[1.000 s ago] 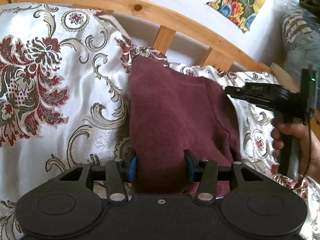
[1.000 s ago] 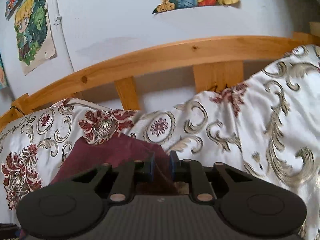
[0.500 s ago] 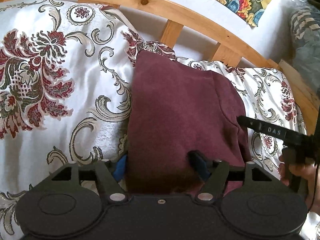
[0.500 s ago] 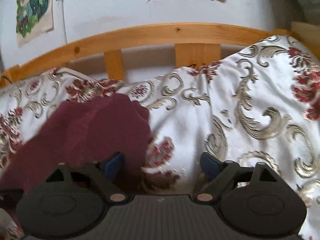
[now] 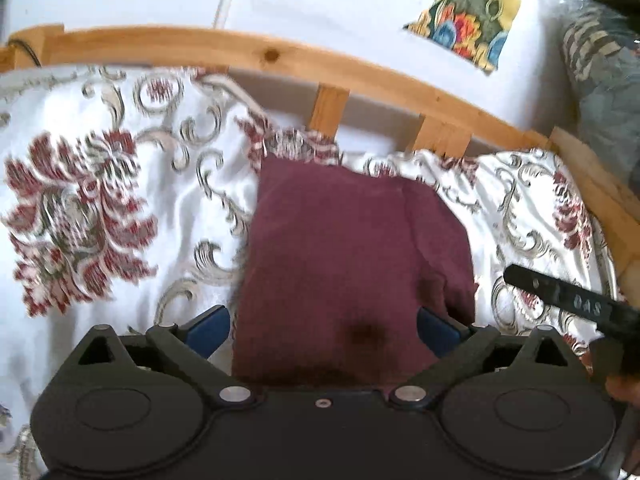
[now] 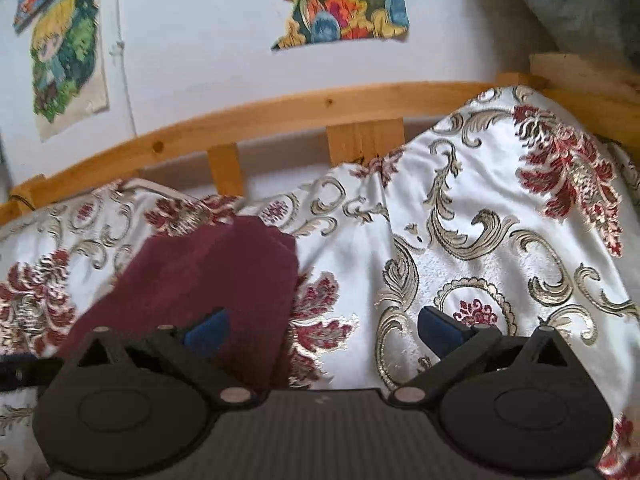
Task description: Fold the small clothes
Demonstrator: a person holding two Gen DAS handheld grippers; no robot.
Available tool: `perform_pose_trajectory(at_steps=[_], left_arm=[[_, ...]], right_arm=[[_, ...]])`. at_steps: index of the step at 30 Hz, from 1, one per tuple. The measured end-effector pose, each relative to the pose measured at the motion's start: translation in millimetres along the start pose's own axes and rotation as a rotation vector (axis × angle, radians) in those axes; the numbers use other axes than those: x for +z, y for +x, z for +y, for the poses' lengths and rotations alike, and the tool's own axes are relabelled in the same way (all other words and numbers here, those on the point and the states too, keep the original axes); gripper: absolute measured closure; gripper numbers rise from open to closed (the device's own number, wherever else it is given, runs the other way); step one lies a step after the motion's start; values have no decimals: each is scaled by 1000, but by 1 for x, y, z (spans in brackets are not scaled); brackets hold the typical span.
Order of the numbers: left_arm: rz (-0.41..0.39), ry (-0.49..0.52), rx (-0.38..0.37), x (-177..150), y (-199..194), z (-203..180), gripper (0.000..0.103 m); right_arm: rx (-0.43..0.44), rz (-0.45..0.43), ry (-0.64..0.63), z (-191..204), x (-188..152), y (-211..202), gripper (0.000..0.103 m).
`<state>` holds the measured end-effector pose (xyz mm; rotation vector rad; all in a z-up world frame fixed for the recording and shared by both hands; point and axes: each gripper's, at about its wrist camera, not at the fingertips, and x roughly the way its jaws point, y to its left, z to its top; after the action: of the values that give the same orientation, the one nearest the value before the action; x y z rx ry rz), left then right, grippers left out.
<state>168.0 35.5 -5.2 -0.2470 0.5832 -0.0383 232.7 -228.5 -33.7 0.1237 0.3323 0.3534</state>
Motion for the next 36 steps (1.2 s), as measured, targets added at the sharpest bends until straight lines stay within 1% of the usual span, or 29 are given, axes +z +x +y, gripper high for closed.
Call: perform_pose_trajectory(at_steps=[4,9,16,21,26,32,36], left_arm=[[-41,16,14,4,-25,-5,1],[-77,37,39,5,-59,-8,1],[-152,68,77,6,-113,-15,1],[-134,101,112,-2,-143,-23,1],[-122,132,117,-14,-165,-25,1],[-142,165,125,-23,-193,-22,1],[-161,179,137,-30,-203,-19,1]], right_arm=[[33,-39,-5,9,0,-24,0],[73,-84,-10,22,0,-55,0],[136,-143,-38,33,0,-100,0],[167,-188,-62,37,0,-137,0],[181,-224,-101,46,0,-165,0],[197,-251,-125,62,-3,-190,0],[186,-248,-125,70,-14,-199,0]])
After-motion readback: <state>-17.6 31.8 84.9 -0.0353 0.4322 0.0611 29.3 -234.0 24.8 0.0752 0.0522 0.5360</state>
